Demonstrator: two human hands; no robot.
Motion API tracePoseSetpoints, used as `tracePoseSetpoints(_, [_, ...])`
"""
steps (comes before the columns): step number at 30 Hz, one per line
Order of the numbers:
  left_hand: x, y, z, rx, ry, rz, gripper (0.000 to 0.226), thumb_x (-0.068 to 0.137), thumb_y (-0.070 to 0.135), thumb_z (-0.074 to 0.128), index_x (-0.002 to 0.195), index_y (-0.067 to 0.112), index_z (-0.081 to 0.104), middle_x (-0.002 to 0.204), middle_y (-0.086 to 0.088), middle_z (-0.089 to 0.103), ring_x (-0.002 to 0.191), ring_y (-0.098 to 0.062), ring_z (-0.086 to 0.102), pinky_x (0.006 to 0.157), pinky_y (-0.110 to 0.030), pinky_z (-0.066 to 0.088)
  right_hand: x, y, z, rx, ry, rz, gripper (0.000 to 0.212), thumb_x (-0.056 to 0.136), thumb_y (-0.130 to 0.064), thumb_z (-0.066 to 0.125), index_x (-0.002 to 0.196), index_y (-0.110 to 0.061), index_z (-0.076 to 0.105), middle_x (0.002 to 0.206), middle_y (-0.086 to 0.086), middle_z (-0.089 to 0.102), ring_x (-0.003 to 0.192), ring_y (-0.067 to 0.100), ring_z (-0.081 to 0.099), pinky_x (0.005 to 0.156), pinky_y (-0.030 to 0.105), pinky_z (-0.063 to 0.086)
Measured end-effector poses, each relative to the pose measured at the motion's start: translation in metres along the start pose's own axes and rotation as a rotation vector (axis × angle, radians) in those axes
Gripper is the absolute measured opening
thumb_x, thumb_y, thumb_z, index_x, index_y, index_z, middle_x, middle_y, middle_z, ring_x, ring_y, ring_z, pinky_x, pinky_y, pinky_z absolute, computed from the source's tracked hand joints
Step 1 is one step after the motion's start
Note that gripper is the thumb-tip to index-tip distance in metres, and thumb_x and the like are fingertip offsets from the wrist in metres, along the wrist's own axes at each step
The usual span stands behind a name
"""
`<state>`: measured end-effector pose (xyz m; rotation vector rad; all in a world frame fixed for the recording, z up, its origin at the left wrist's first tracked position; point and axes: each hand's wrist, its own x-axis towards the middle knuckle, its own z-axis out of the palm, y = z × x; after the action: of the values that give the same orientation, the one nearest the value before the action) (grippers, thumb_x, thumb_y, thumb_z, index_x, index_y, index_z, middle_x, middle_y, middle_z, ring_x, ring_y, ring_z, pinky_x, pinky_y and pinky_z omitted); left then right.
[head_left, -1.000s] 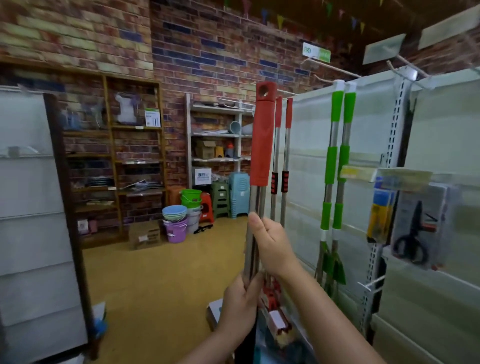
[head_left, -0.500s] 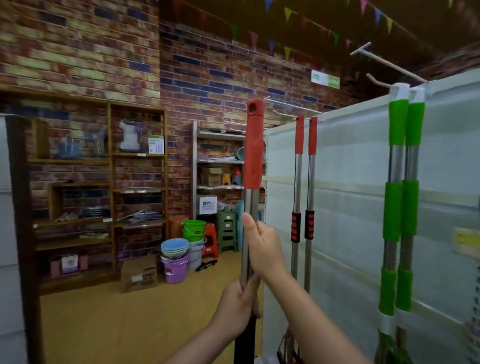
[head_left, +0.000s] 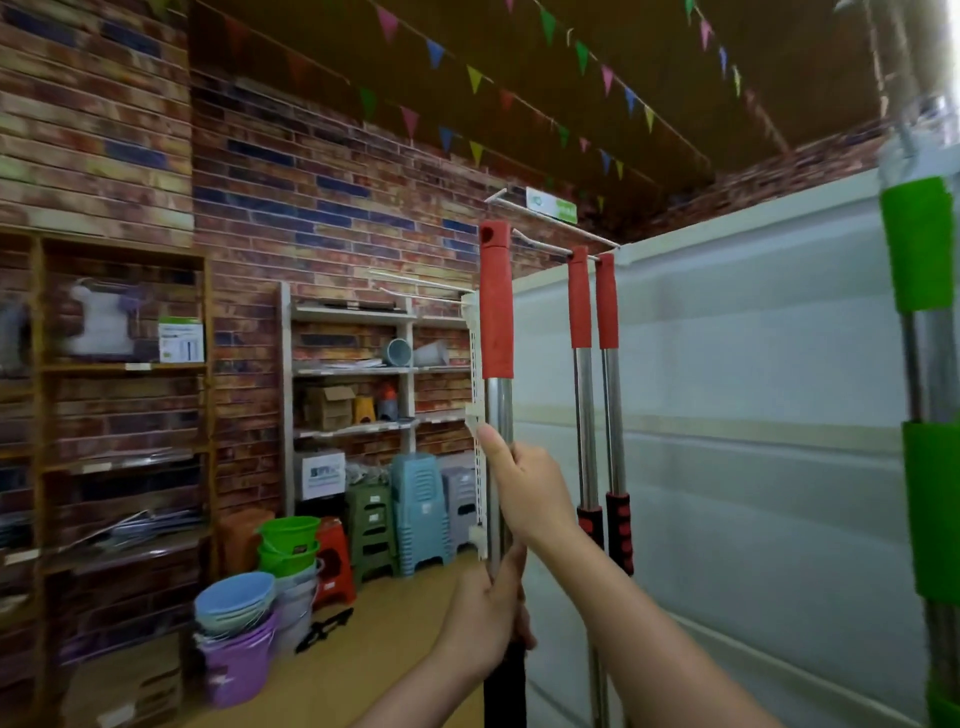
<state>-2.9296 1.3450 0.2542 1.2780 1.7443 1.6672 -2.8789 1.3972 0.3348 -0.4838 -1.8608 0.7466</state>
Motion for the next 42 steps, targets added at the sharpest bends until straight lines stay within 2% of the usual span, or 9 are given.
tracePoseSetpoints(4, [0.051, -0.002, 0.0, -0.013, -0.054, -0.006, 0.063, 0.09, 0.055, 0.037, 0.05, 0.007, 0.047, 0.039, -0.006, 0.05, 0.037, -0.017, 0.054, 0.048, -0.024, 0.048, 0.045, 0.02, 0.004, -0.068, 0.026, -0.006, 0.058, 0.087, -0.063, 0.035, 0.049, -0.018, 0.036, 0.048, -0.003, 0.036, 0.047, 0.015, 0.036, 0.055, 0.034, 0.032])
tracePoseSetpoints(9, [0.099, -0.002, 0.003, -0.004, -0.073, 0.07, 0.064, 0.085, 0.061, 0.039, 0.038, 0.018, 0.046, 0.039, -0.003, 0.052, 0.042, -0.019, 0.058, 0.068, -0.04, 0.055, 0.089, 0.038, 0.005, -0.093, 0.041, -0.033, 0.059, 0.088, -0.063, 0.034, 0.05, -0.017, 0.036, 0.047, -0.002, 0.034, 0.044, 0.015, 0.034, 0.051, 0.032, 0.029])
tracePoseSetpoints(16, [0.137, 0.003, 0.004, 0.009, -0.101, 0.129, 0.059, 0.087, 0.06, 0.036, 0.054, 0.012, 0.045, 0.04, -0.004, 0.056, 0.042, -0.016, 0.059, 0.075, -0.046, 0.055, 0.123, 0.045, 0.004, -0.136, 0.064, -0.05, 0.059, 0.089, -0.061, 0.034, 0.05, -0.016, 0.037, 0.05, -0.001, 0.036, 0.047, 0.015, 0.036, 0.051, 0.031, 0.029])
tracePoseSetpoints(24, [0.152, 0.003, 0.012, 0.015, -0.204, 0.187, 0.059, 0.092, 0.053, 0.031, 0.052, 0.01, 0.042, 0.044, -0.007, 0.055, 0.041, -0.013, 0.059, 0.074, -0.039, 0.052, 0.13, 0.051, -0.001, -0.192, 0.086, -0.03, 0.058, 0.09, -0.059, 0.034, 0.052, -0.015, 0.037, 0.05, 0.0, 0.036, 0.047, 0.015, 0.035, 0.052, 0.031, 0.03])
tracePoseSetpoints(27, [0.159, 0.001, 0.018, 0.025, -0.23, 0.18, 0.06, 0.093, 0.052, 0.031, 0.05, 0.011, 0.042, 0.04, -0.004, 0.054, 0.043, -0.014, 0.06, 0.07, -0.032, 0.049, 0.134, 0.057, -0.005, -0.232, 0.101, -0.001, 0.06, 0.091, -0.058, 0.035, 0.048, -0.016, 0.033, 0.048, -0.001, 0.033, 0.044, 0.015, 0.031, 0.05, 0.03, 0.026])
tracePoseSetpoints(30, [0.166, 0.0, 0.026, 0.035, -0.284, 0.168, 0.062, 0.092, 0.054, 0.031, 0.049, 0.01, 0.041, 0.044, -0.007, 0.053, 0.045, -0.016, 0.06, 0.065, -0.029, 0.048, 0.137, 0.068, -0.012, -0.261, 0.116, 0.036, 0.06, 0.091, -0.058, 0.035, 0.048, -0.016, 0.031, 0.048, -0.001, 0.03, 0.044, 0.015, 0.028, 0.049, 0.03, 0.025])
tracePoseSetpoints(35, [0.184, -0.005, 0.049, 0.042, -0.298, 0.17, 0.061, 0.089, 0.06, 0.033, 0.052, 0.012, 0.043, 0.052, -0.012, 0.052, 0.059, -0.029, 0.059, 0.065, -0.034, 0.045, 0.143, 0.08, -0.031, -0.274, 0.146, 0.101, 0.059, 0.091, -0.057, 0.038, 0.048, -0.016, 0.027, 0.047, -0.001, 0.028, 0.044, 0.014, 0.027, 0.049, 0.029, 0.023])
tracePoseSetpoints(39, [0.193, -0.007, 0.06, 0.02, -0.31, 0.174, 0.064, 0.09, 0.058, 0.032, 0.044, 0.014, 0.038, 0.034, 0.0, 0.047, 0.06, -0.033, 0.058, 0.061, -0.034, 0.038, 0.149, 0.089, -0.037, -0.302, 0.157, 0.11, 0.059, 0.09, -0.058, 0.038, 0.049, -0.016, 0.028, 0.049, -0.001, 0.029, 0.046, 0.016, 0.029, 0.051, 0.03, 0.025])
tracePoseSetpoints(42, [0.195, -0.007, 0.065, -0.008, -0.334, 0.187, 0.074, 0.092, 0.057, 0.03, 0.031, 0.017, 0.044, 0.031, -0.002, 0.051, 0.061, -0.035, 0.059, 0.06, -0.033, 0.038, 0.151, 0.096, -0.039, -0.322, 0.149, 0.128, 0.057, 0.09, -0.059, 0.037, 0.052, -0.016, 0.03, 0.052, 0.0, 0.031, 0.049, 0.016, 0.031, 0.052, 0.031, 0.026])
